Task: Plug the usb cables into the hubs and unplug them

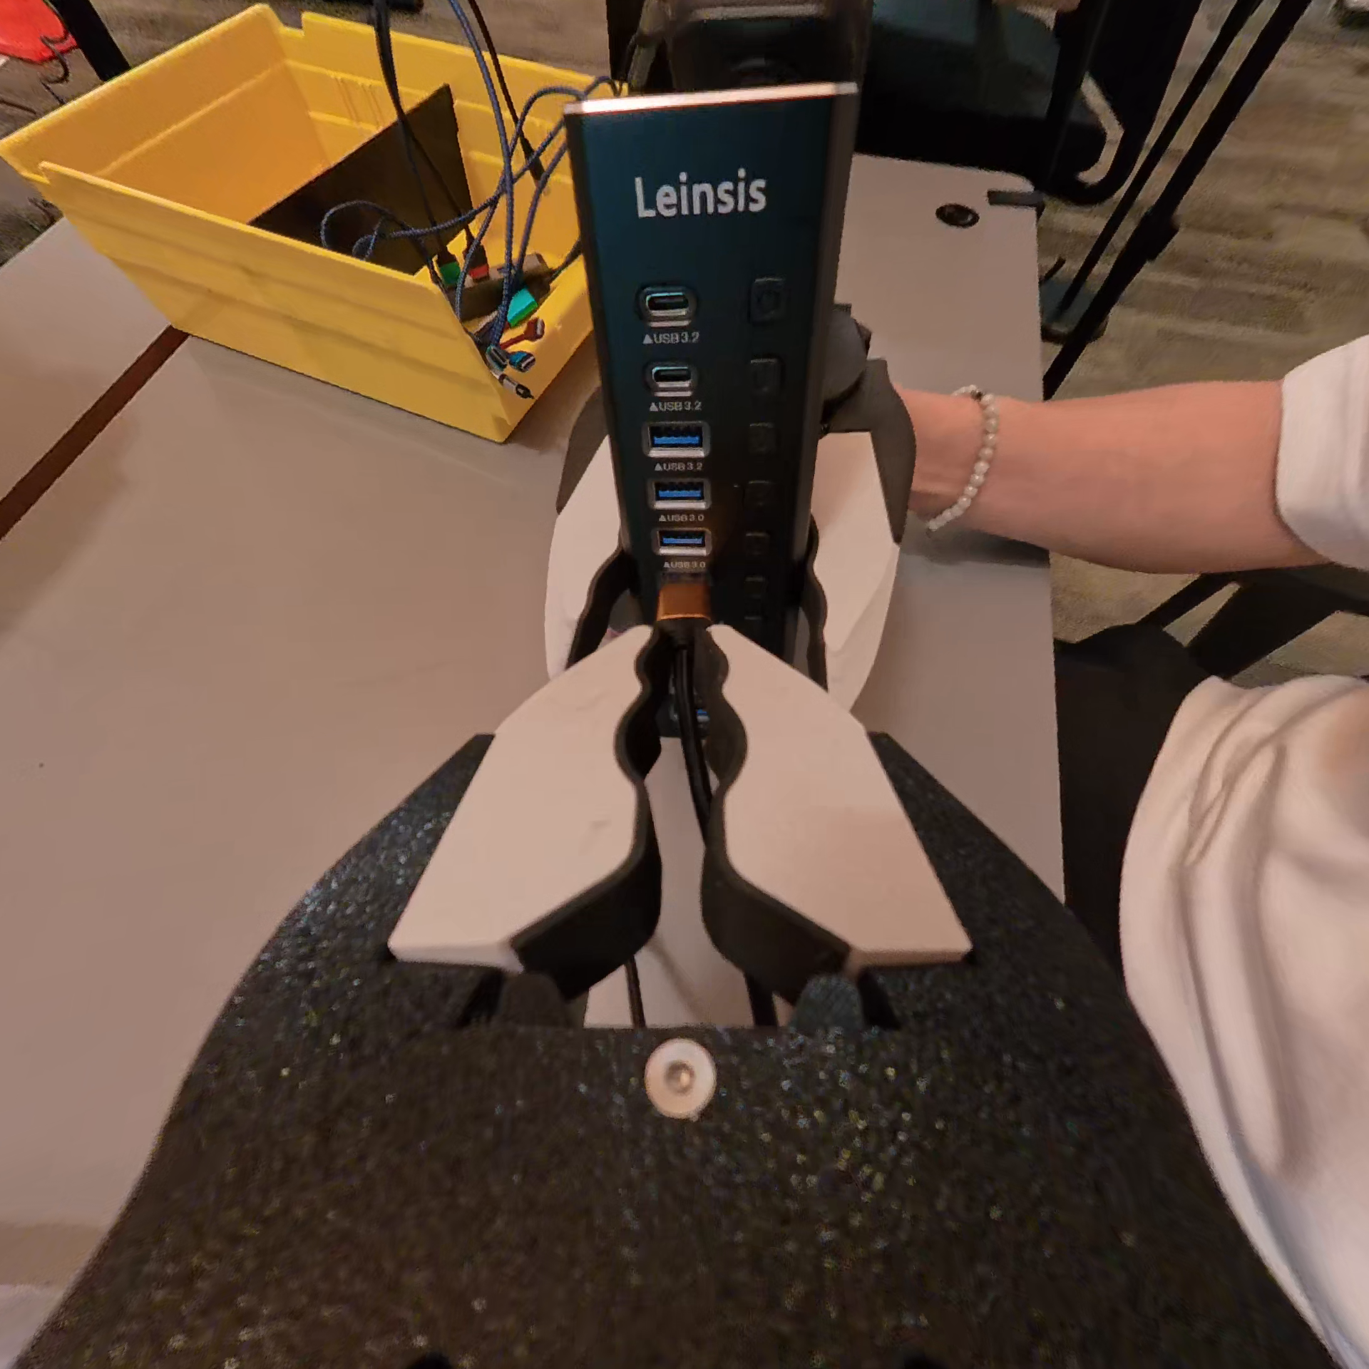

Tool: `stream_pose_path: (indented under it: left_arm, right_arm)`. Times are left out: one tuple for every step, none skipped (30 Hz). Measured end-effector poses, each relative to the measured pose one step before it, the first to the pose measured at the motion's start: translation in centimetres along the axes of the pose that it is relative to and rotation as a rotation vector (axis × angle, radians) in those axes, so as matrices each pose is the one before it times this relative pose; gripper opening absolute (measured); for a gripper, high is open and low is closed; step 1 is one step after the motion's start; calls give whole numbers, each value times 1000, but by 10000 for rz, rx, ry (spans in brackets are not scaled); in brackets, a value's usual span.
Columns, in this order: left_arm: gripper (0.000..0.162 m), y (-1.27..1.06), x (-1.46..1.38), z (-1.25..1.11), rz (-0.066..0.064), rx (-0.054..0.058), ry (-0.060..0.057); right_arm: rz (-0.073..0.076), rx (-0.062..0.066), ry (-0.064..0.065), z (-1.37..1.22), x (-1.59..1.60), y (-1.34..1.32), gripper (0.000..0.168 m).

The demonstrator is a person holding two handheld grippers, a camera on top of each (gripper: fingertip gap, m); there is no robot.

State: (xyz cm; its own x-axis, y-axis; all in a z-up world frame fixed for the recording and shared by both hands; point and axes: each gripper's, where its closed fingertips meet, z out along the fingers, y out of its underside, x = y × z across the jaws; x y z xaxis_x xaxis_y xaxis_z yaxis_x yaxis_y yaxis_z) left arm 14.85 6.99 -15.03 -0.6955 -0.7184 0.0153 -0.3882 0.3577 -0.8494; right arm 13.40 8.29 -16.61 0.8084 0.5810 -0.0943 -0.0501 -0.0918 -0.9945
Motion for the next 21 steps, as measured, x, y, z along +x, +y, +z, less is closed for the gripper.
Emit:
stream_pose_path:
  left_arm:
    - [7, -76, -76, -21, -73, 180, 36]
    - [7, -126, -19, -31, -18, 174, 22]
    - [7, -139, 5, -24, -9, 156, 6]
    - [7, -59, -5, 3, 5, 65, -28]
    - [7, 75, -43, 37, 58, -41, -50]
    - [7, 145, -34, 46, 34, -74, -13]
    - [7, 80, -21, 14, -67, -12, 46]
    - [7, 13, -21, -14, -131, 49, 88]
    - [7, -81, -36, -93, -71, 111, 66]
    - [7, -247, -1, -135, 59, 234, 25]
    - [7, -337, 107, -118, 71, 326, 38]
    - [7, -306, 150, -48, -16, 324, 63]
    - [7, -186, 185, -4, -58, 263, 85]
    - [10, -101, 227, 8, -22, 202, 121]
    - [14, -97, 242, 22, 55, 175, 119]
    - [17, -147, 171, 22, 93, 181, 55]
    - [18, -156, 115, 25, 76, 146, 2]
    - [18, -132, 7, 30, 66, 99, -58]
    - [18, -61, -107, 66, 43, 40, -128]
    - [20, 5, -20, 161, 48, 1, -78]
    - [19, 30, 113, 230, 98, -11, -1]
  right_arm:
    - [15, 92, 59, 38, 110, -83, 74]
    - [60, 80, -43, 10, -34, -109, 74]
    - [63, 129, -40, -14, -37, -171, 74]
    - [-4, 54, 22, -14, 20, -58, 74]
    - [-22, -53, 51, 4, 79, 99, 74]
    - [-59, -91, 51, 14, 70, 151, 74]
    - [-43, -13, 30, 20, 32, 50, 74]
    - [-46, 9, 30, 21, 33, -18, 74]
    - [-96, -6, 48, 49, 37, -117, 74]
    - [-156, 90, 80, 7, 39, -345, 74]
    - [-84, 135, -36, -75, -117, -445, 74]
    - [-121, 95, -11, -118, -119, -393, 74]
    - [-223, 18, 55, -125, -93, -272, 74]
    - [-167, -125, 7, -88, -128, -63, 74]
    - [-143, -104, 61, -50, -19, -46, 74]
    - [-99, 31, 66, -63, 29, -161, 74]
    - [31, 77, -59, -25, -88, -169, 74]
    - [17, 88, -27, -33, -49, -174, 73]
    - [-6, 12, -2, 3, -26, -66, 73]
    - [13, -97, -117, 116, -204, 75, 73]
    - [-80, -101, -72, 207, -231, 86, 73]
